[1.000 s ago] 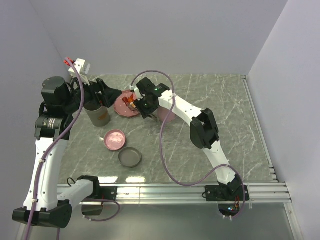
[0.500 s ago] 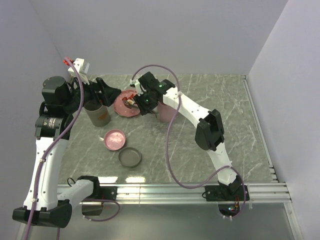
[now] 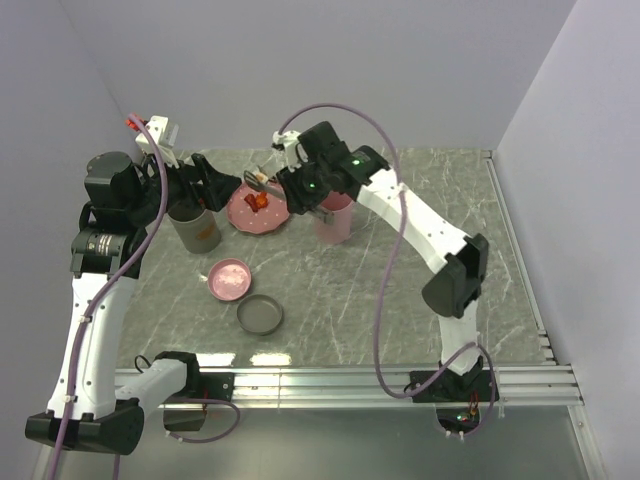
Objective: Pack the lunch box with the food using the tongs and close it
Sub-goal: Place the food into the lunch box
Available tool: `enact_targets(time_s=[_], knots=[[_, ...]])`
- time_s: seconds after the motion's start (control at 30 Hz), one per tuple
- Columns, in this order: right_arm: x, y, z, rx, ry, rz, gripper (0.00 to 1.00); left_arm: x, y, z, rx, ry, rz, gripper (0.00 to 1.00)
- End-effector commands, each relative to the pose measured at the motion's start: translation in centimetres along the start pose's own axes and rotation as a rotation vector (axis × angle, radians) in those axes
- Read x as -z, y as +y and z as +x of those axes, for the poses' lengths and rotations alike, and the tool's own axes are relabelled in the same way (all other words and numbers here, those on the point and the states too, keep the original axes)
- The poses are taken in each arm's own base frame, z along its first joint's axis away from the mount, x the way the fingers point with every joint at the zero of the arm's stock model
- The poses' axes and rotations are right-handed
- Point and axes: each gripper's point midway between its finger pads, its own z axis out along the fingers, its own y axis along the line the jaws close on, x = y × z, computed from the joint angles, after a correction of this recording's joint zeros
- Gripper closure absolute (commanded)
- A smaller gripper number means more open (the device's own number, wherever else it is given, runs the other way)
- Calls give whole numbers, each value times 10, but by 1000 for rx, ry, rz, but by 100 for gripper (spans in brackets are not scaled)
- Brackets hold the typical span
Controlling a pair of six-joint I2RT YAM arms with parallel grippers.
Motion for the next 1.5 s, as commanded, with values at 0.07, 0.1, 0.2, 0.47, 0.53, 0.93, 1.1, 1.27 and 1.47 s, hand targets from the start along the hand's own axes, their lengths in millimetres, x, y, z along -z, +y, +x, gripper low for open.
enact_targets(time_s=[0.07,0.1,0.2,0.47,0.53,0.93,1.1,1.27,1.47], knots=[[70,-7,-15,9,-118,27,63,9,-8,-16,-22,-51,12,1],[75,-10,-13,4,-119,32,63,9,-8,-15,-23,-49,11,1],[94,-21,1,-11,-114,57,63,9,-7,-14,-27,-44,7,1],[130,-52,47,-64,-72,134,62,8,-7,-12,-27,-44,13,1],[130,-59,55,-76,-61,145,62,8,-8,-13,-25,-46,18,1],[109,-89,77,-111,1,216,57,8,-5,-12,-31,-41,5,1],[107,-89,76,-120,8,208,48,8,-4,-10,-34,-34,3,1],[109,-91,76,-119,17,222,43,7,-4,-10,-31,-33,4,1],[116,-90,66,-116,-6,221,39,6,-4,-8,-28,-28,5,1]])
